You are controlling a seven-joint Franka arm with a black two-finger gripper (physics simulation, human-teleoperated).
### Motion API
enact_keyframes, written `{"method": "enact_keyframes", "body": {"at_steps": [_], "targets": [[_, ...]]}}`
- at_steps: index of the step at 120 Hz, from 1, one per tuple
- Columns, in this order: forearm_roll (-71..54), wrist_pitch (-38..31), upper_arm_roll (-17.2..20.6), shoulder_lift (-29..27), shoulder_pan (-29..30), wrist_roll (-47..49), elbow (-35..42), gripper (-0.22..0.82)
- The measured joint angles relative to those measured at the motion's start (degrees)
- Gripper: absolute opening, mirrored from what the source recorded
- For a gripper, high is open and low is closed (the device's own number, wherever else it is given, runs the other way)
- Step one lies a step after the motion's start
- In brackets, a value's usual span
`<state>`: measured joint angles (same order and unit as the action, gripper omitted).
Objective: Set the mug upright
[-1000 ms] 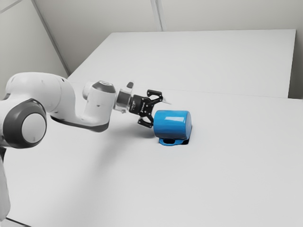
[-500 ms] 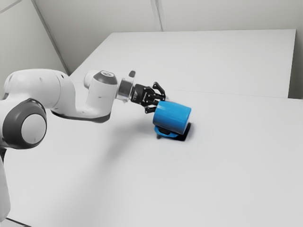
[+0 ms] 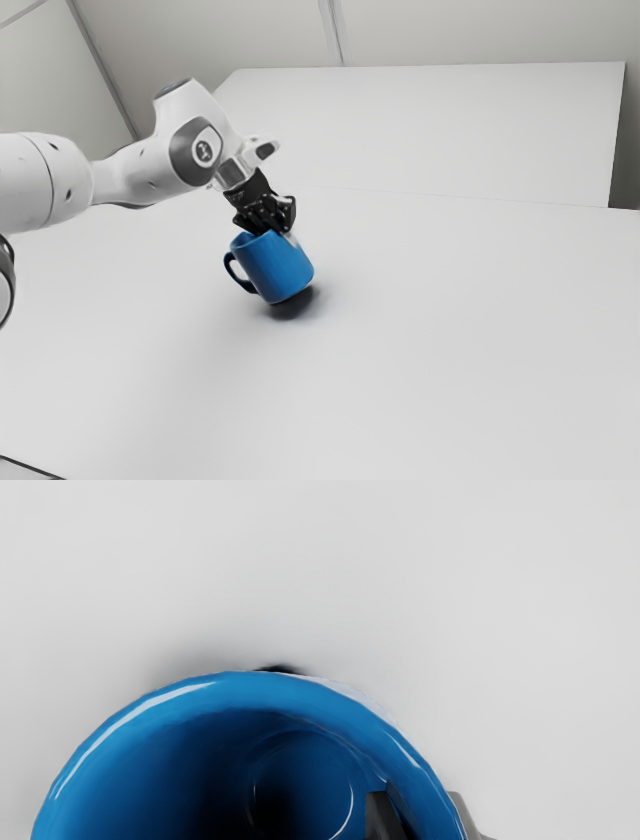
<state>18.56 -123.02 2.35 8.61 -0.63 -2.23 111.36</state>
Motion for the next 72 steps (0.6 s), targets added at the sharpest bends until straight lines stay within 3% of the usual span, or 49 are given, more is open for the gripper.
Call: {"method": "enact_keyframes", "body": {"at_steps": [36, 72], "targets": [[-15.65, -8.14, -0.09, -6.87, 0.05, 3.56, 10.82, -0.11], [-18.59, -11.45, -0.18, -6.88, 0.05, 6.0, 13.93, -0.12]]}}
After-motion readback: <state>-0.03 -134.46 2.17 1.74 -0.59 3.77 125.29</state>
